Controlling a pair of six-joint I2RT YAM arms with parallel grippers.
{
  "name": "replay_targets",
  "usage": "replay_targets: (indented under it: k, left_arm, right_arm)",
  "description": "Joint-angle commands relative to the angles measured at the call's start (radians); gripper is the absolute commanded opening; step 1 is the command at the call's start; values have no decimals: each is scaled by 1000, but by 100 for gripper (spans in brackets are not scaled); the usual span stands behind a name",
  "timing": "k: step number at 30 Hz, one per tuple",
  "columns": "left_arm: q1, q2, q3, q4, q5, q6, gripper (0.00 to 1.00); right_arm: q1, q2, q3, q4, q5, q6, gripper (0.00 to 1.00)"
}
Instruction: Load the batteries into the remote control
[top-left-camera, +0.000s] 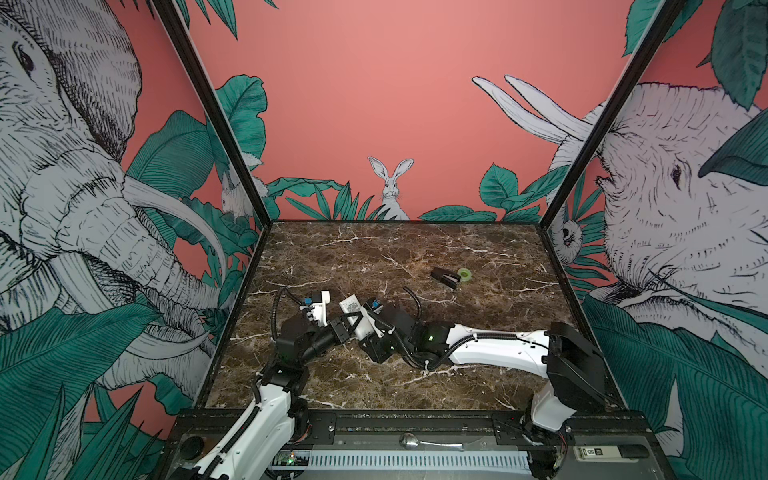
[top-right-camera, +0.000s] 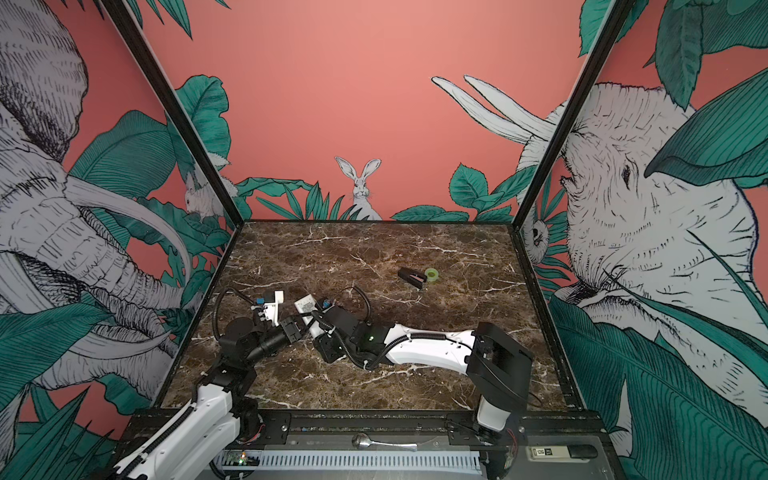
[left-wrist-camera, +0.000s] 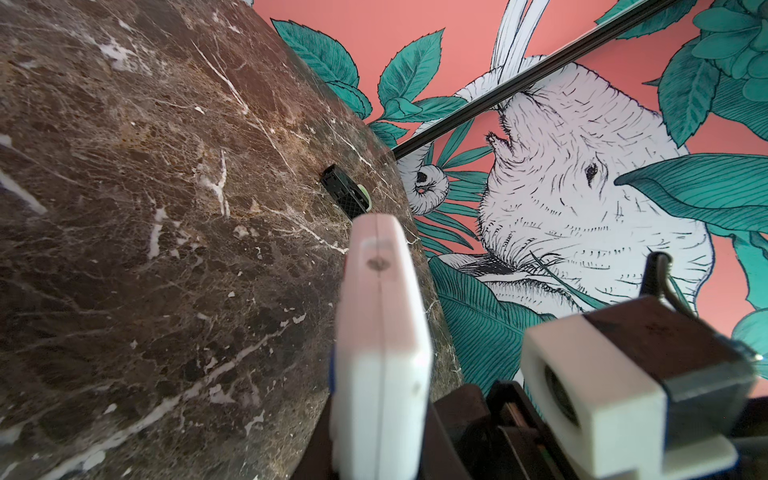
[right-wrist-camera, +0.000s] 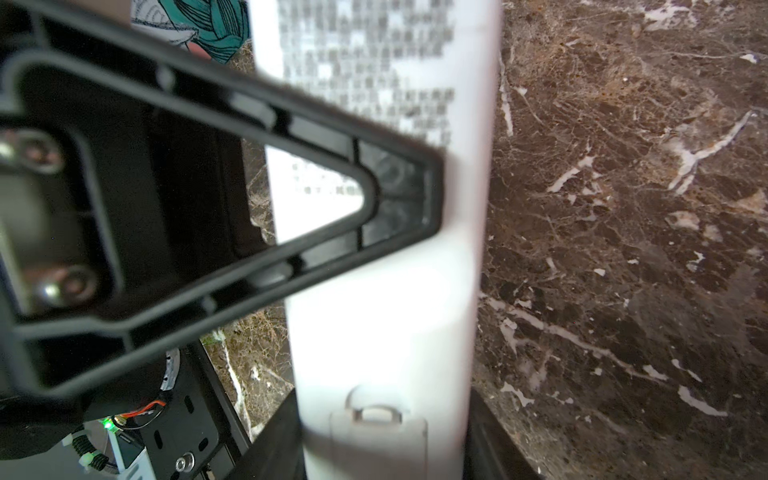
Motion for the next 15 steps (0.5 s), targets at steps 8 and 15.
replay_targets:
  k: [8,15]
  left_arm:
    - [-4,-56,36,-68,-2,42,16]
    - [-5,-56,25,-82,-35,45,39]
  right_arm:
    - [-12,-44,-46,-7,100,2,22]
    - [-17,-65,-53,-6,127,-8,17]
